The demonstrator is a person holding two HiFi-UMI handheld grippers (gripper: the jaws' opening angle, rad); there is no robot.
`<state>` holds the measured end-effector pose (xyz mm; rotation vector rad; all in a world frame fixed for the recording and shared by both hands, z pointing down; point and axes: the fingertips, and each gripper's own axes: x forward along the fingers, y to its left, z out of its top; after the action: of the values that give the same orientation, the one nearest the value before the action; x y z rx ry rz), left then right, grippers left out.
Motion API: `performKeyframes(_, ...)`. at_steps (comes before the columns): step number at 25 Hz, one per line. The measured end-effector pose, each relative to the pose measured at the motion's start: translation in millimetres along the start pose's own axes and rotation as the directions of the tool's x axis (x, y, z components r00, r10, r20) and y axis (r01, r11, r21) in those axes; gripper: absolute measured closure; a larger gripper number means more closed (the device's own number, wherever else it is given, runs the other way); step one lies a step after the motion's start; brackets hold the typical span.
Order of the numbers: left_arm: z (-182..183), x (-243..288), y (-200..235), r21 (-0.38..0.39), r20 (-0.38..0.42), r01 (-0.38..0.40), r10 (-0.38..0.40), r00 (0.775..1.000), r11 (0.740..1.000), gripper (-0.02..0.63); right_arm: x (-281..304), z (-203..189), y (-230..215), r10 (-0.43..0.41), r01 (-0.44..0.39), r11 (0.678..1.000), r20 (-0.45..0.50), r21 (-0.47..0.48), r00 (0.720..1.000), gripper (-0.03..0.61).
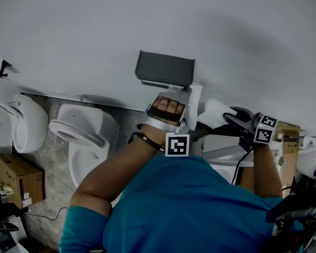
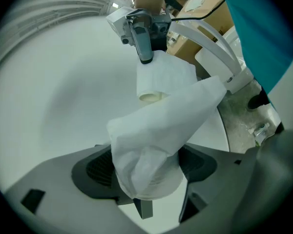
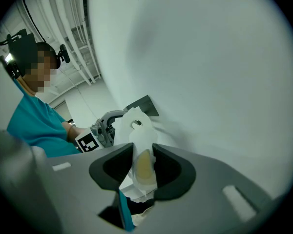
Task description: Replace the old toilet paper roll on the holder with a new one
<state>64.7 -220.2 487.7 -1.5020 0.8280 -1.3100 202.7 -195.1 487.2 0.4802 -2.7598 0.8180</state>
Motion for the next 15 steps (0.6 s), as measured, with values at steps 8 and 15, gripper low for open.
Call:
performKeyframes(8, -9.9, 2.5, 0.1, 0.026, -0.028, 0.019, -0.018, 0.999, 0.999, 0.212, 1.8, 0.3, 1.3, -0.008, 0.008, 1.0, 0.019, 0.002, 1.0, 0.459)
performKeyframes(15, -25.9, 1.8, -2.6, 0.051, -0.06, 0.035, -0.032, 0.998, 0.998, 0.213, 4.0, 2.5, 3.5, -0.004, 0.004, 1.0, 0.03, -0.002, 1.0, 0.459)
